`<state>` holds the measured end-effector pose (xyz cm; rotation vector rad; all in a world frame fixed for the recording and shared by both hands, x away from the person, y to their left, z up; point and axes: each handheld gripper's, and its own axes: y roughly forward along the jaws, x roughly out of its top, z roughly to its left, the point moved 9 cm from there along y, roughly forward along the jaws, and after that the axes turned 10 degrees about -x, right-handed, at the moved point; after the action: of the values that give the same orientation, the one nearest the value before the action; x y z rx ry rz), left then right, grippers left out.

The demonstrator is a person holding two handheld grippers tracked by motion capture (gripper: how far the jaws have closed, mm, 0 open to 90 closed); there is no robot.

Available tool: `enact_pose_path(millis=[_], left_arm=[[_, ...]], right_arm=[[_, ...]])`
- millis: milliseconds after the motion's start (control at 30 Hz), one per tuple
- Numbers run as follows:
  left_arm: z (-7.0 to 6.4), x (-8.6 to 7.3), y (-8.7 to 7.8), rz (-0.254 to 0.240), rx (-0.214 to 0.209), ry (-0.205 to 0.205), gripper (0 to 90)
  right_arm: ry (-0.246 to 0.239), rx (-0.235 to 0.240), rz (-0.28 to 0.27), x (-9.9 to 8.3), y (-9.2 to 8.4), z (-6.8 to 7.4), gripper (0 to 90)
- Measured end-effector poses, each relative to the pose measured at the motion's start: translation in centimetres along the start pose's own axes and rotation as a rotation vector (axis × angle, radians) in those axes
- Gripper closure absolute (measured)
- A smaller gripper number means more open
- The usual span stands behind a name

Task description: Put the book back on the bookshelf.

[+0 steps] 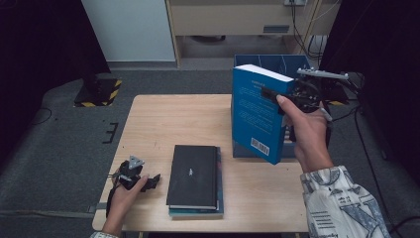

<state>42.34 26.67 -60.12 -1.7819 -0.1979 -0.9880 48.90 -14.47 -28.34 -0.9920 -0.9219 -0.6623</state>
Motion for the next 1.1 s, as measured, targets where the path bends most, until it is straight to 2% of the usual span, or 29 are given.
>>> enact_pose_path(millis=[200, 433, 867, 1100], left_arm=[[0.0, 0.0, 0.0, 0.000, 0.000, 0.000, 0.0], [0.0, 0.0, 0.0, 0.000, 0.000, 0.000, 0.0], [0.0, 0.0, 0.0, 0.000, -0.001, 0.000, 0.0], [0.0, 0.0, 0.0, 0.001, -0.003, 0.001, 0.0]], right_arm=[[0.020, -0.023, -0.012, 0.4, 0.0, -1.0, 59.9], [0.028, -0.047, -0.023, 1.1, 0.5, -1.5, 59.9], [0.058, -0.101, -0.041, 1.5, 3.8, -2.4, 59.9], [0.080, -0.118, -0.030, 1.5, 5.3, -2.9, 60.0]])
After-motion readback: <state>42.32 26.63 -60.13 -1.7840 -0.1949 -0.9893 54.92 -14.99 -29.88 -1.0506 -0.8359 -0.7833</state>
